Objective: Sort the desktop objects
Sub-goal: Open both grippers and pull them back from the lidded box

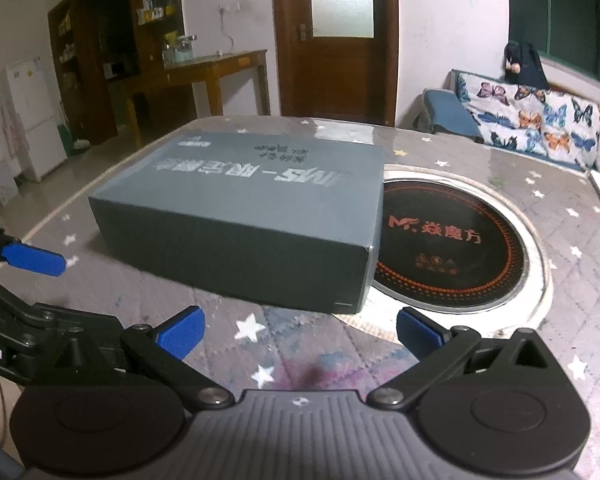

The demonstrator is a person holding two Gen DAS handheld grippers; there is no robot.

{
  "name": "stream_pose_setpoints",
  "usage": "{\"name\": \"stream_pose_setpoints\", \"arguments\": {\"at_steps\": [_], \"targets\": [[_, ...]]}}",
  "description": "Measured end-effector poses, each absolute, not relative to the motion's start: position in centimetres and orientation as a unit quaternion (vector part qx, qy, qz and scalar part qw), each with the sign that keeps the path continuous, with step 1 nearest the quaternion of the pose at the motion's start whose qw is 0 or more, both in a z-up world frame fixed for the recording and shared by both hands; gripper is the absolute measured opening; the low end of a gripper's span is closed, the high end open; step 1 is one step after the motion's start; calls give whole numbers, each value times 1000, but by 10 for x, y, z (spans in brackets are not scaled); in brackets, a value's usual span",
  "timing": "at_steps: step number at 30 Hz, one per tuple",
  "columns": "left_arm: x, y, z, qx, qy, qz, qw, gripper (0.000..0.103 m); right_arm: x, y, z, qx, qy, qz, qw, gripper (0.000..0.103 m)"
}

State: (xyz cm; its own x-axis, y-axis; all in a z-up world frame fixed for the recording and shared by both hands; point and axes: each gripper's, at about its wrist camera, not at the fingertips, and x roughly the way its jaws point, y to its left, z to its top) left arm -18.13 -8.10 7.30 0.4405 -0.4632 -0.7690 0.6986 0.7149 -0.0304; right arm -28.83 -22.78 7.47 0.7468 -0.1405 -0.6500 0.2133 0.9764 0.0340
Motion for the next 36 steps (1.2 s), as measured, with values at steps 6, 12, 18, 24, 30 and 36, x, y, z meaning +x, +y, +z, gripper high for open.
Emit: {"name": "stream_pose_setpoints", "arguments": {"at_steps": [6,12,18,24,30,36], "targets": [[-189,-85,70,161,394,-348,835,103,-292,-224,69,47,348,-98,931,103],[-193,-86,68,162,395,-350,834,103,-296,-220,63,40,353,-101,929,103],[-197,-87,65,170,394,-353,831,103,-301,-214,60,34,357,-104,928,103],[-193,-87,54,167,420,-357,818,103,-301,-212,57,31,362,-108,925,103],[-188,-87,46,165,439,-353,810,103,-300,-213,52,34,373,-112,920,103],[-185,-90,40,172,455,-348,801,103,-299,-219,45,39,383,-117,916,103]]}}
